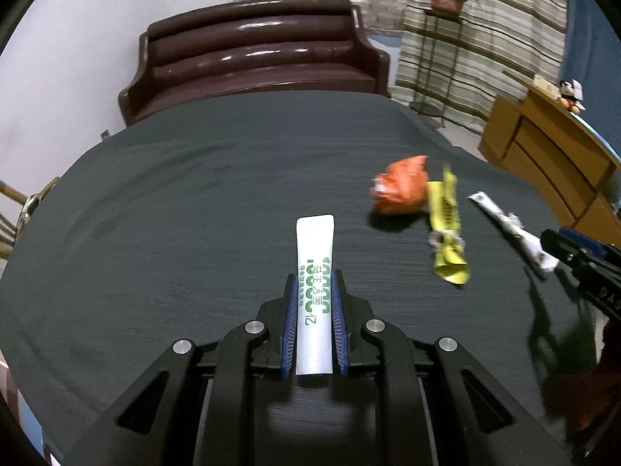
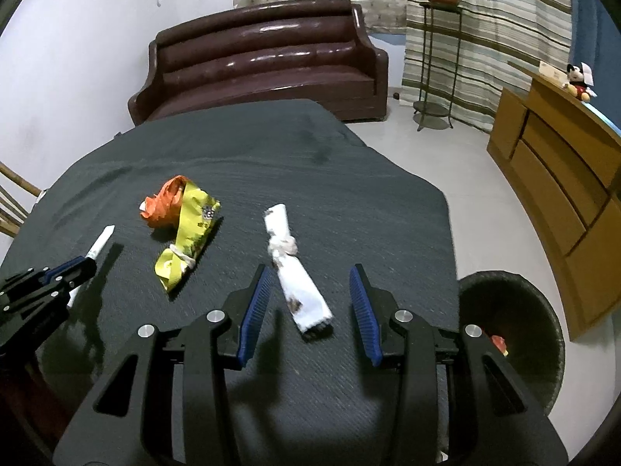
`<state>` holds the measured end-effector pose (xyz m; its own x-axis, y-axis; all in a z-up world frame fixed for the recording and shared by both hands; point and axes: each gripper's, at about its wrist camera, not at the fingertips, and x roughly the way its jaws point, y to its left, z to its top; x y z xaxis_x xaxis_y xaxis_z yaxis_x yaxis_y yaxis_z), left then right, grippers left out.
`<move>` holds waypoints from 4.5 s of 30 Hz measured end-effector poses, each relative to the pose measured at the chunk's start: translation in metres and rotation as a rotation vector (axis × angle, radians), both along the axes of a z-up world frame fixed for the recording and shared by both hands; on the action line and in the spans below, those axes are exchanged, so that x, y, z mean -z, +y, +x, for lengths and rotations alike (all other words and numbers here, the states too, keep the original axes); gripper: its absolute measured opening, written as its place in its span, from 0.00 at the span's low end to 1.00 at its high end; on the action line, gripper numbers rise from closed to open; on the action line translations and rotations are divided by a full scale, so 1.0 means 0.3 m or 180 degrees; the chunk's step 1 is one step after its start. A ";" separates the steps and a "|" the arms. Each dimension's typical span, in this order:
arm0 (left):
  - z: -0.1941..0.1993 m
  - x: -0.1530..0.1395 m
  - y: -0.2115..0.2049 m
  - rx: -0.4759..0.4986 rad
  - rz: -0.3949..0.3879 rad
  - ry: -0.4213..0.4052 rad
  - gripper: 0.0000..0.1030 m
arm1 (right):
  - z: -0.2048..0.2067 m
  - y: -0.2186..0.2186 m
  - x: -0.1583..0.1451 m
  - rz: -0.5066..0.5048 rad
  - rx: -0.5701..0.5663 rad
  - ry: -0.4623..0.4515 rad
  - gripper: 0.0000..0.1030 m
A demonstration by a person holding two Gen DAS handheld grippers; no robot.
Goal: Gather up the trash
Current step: 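Grasp the white rolled wrapper with the right tool while the left tool holds the strip, then carry the strip and rolled wrapper over the bin and open both tools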
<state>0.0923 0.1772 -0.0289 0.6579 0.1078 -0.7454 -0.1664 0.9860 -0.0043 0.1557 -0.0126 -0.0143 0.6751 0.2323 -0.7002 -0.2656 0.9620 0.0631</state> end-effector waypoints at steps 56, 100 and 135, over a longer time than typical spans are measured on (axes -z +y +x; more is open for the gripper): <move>-0.025 -0.014 -0.114 0.0286 -0.0064 -0.0100 0.17 | -0.089 -0.135 -0.014 0.0039 0.0145 -0.0015 0.18; 0.048 -0.023 -0.838 0.1592 0.0066 -0.0235 0.17 | -0.245 -0.766 0.011 0.0108 0.1324 -0.0150 0.18; 0.107 0.018 -0.913 0.1576 0.0103 -0.0103 0.49 | -0.193 -0.830 0.046 0.0249 0.1481 -0.0086 0.25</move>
<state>0.1243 -0.0966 -0.0344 0.6586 -0.2007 -0.7252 0.3218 0.9463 0.0303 0.0977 -0.2617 -0.0281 0.7376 -0.0478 -0.6735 0.1900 0.9719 0.1391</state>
